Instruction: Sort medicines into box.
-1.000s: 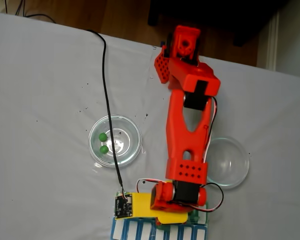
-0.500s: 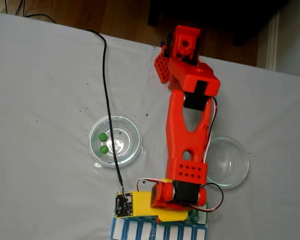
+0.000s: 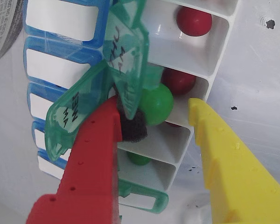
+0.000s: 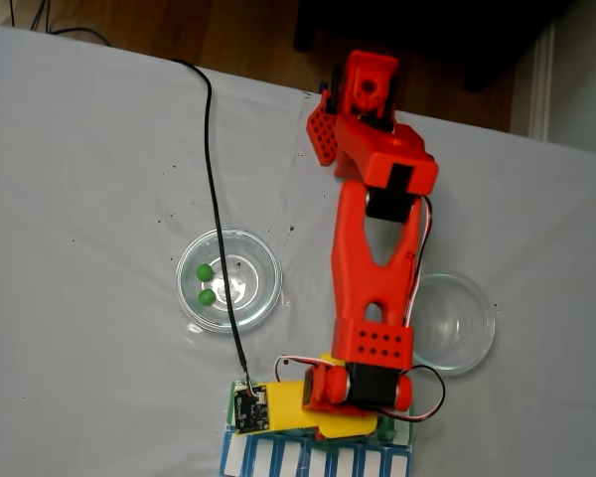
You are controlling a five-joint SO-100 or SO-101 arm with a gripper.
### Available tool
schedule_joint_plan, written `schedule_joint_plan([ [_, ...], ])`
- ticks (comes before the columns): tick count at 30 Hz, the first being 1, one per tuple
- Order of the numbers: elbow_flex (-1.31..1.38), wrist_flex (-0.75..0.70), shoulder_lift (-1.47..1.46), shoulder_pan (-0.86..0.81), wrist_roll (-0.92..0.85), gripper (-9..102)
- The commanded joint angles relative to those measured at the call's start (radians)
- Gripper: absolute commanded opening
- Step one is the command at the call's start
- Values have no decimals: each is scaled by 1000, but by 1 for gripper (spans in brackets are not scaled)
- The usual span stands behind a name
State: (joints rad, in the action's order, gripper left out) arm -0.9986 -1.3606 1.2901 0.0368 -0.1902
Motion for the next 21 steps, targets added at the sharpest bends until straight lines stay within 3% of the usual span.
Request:
schedule_joint_plan([
  [1,61,-5,58,11,-8,19],
  [16,71,-21,58,8,-28,22],
  [21,38,-12,91,3,-32,17],
])
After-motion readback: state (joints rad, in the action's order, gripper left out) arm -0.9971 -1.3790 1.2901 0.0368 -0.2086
